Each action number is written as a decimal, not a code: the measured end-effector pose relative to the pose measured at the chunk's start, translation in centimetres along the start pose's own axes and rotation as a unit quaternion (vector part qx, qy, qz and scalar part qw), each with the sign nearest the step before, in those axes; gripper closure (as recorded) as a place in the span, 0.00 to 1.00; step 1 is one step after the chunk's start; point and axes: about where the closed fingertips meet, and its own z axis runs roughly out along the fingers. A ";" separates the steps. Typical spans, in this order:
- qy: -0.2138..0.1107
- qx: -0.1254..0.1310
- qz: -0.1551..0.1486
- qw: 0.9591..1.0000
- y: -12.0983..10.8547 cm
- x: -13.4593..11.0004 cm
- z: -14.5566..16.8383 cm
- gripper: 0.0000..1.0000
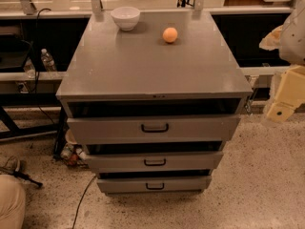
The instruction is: Open middle drawer
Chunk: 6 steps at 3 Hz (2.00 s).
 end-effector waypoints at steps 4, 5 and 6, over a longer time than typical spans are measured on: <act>-0.053 -0.005 -0.005 0.999 5.7 3.2 13.3 0.00; -0.071 -0.009 0.000 0.997 7.6 3.4 19.4 0.00; -0.079 0.025 0.003 0.997 6.3 3.0 19.9 0.00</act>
Offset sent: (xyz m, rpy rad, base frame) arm -0.0230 -0.0009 -0.0758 0.0880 0.0209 0.0054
